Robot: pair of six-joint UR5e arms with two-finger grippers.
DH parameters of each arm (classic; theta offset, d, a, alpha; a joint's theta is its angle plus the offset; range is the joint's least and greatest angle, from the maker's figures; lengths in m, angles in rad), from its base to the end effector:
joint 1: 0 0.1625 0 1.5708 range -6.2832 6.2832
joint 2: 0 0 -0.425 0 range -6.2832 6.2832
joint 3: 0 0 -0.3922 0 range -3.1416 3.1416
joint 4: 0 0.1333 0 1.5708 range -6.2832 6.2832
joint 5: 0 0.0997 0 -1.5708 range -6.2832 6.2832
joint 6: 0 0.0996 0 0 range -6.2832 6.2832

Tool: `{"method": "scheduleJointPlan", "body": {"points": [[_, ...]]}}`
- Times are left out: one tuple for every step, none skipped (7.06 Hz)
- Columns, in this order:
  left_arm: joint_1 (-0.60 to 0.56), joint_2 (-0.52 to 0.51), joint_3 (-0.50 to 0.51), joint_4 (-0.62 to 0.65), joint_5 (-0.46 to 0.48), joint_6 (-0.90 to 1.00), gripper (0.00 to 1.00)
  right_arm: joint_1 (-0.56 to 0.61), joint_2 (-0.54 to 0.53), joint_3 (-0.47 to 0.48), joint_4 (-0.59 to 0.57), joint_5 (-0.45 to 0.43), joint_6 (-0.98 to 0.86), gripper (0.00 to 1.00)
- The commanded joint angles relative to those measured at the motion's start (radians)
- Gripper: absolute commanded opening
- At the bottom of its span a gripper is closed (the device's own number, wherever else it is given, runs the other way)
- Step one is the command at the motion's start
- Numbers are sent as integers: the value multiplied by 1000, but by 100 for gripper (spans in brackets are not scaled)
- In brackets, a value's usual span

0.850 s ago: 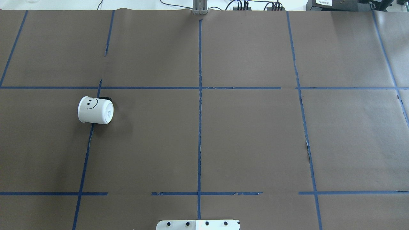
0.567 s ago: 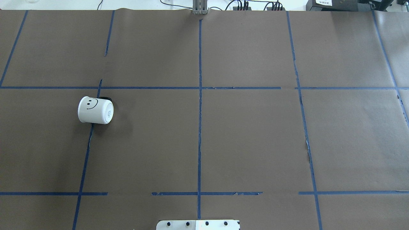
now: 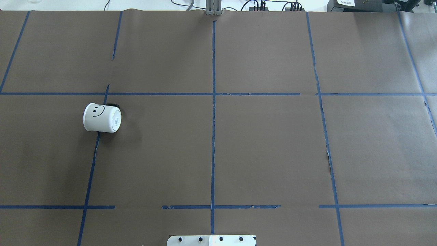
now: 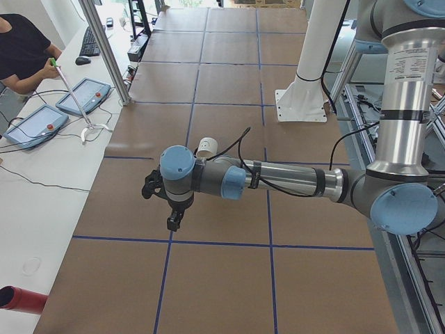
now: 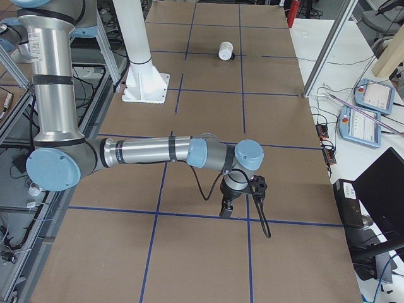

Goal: Flip mug

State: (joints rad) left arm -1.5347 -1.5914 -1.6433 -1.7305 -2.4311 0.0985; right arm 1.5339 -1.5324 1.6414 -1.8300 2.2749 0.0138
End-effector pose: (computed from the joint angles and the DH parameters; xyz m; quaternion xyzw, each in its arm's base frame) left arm -0.0393 -0.5138 0.5889 0.1274 0.4099 0.1131 0.8961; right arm 0.0506 -0.4956 0.6345 -0.0791 -0.3420 0.0151 0.9363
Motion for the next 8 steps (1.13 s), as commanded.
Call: {"method": "scheduleJointPlan", "body": {"points": [[94, -13, 60, -299, -115, -197, 100, 0, 0, 0, 0, 0, 0, 100], [150, -15, 78, -448, -115, -361, 100, 0, 0, 0, 0, 0, 0, 100], [215, -15, 97, -616, -112, -523, 100, 0, -2, 0, 0, 0, 0, 100], [255, -31, 167, -791, -111, -678, 100, 0, 0, 0, 0, 0, 0, 100], [296, -67, 227, -914, -109, -803, 100, 0, 0, 0, 0, 0, 0, 100], [344, -108, 232, -943, -109, -938, 100, 0, 0, 0, 0, 0, 0, 100], [375, -137, 232, -969, -109, -1089, 100, 0, 0, 0, 0, 0, 0, 100], [418, -145, 246, -1048, -86, -1184, 100, 0, -2, 0, 0, 0, 0, 100]]}}
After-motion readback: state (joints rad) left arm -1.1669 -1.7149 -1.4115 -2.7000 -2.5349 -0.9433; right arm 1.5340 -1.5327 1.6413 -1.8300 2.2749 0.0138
